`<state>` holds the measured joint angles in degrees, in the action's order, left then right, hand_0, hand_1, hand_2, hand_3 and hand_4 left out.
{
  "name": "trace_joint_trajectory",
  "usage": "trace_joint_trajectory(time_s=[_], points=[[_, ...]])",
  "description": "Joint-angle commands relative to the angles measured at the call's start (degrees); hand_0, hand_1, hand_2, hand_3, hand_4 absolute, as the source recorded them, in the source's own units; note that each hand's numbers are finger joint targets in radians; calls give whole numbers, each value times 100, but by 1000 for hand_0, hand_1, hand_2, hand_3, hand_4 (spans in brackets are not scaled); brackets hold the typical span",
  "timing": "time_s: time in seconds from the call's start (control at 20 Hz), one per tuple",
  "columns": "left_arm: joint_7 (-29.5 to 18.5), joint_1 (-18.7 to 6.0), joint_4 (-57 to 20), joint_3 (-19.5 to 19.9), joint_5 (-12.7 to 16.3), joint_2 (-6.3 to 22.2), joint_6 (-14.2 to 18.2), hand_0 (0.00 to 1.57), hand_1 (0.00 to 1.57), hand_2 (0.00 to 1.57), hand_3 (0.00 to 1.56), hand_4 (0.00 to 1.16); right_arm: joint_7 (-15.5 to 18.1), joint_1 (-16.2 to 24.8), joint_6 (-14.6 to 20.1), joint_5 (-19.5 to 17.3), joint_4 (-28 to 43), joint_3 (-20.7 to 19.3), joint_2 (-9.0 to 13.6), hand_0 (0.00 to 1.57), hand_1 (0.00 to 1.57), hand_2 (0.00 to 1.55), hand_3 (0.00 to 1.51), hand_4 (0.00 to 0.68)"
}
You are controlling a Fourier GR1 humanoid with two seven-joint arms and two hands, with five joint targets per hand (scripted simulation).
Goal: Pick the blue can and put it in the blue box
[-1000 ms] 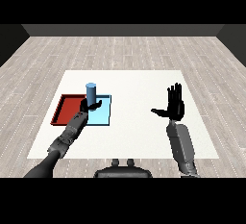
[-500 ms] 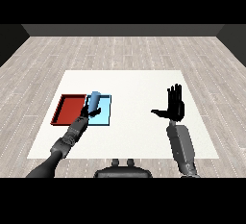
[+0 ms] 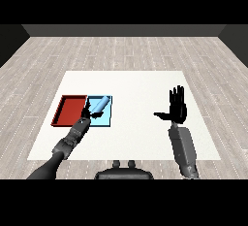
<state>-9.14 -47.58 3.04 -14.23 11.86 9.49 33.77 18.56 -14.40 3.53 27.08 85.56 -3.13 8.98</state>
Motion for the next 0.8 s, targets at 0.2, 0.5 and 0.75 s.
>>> trace_joint_trajectory(time_s=[0.2, 0.5, 0.75], points=[[-1036, -108, 586, 548, 370, 76, 785, 0, 0, 0, 0, 0, 20, 20, 33, -76, 25, 141, -187, 0, 0, 0, 0, 0], [-2867, 293, 2052, 849, 745, -347, -443, 0, 0, 0, 0, 0, -141, -150, 77, -149, 106, 249, -164, 0, 0, 0, 0, 0], [-3453, 888, 3240, 762, 945, -237, -1624, 0, 0, 0, 0, 0, -37, 53, -175, -286, -194, 306, -21, 0, 0, 0, 0, 0]])
